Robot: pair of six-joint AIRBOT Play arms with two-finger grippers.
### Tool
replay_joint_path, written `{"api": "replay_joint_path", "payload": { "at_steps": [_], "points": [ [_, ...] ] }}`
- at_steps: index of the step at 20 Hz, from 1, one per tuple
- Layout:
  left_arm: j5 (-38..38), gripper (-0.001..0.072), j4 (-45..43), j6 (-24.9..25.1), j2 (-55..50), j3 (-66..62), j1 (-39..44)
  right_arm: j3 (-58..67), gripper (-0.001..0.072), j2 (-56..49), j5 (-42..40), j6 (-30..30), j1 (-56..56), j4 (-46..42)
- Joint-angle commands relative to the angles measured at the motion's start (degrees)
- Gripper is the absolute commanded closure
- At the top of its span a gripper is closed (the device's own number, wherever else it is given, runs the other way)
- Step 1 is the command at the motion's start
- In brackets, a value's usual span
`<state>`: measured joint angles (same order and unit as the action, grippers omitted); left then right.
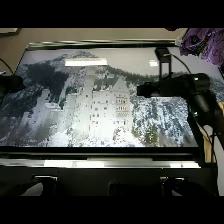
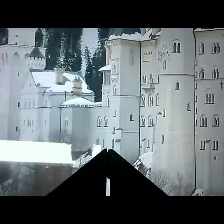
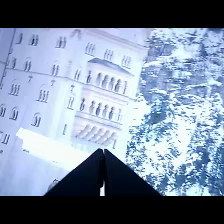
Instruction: Fold the clothes and pants, and hang the long-sleeved shirts on hangers.
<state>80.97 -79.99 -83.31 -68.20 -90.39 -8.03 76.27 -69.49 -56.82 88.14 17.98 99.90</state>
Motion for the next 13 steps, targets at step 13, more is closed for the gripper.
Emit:
{"api": "replay_joint_path", "payload": {
  "at_steps": [13],
  "points": [
    [-1.09,0.0685,-0.61,1.49,3.28,2.32,0.02,0.07,0.0680,0.02,1.07,0.81,5.49,-0.94]
  ]
}}
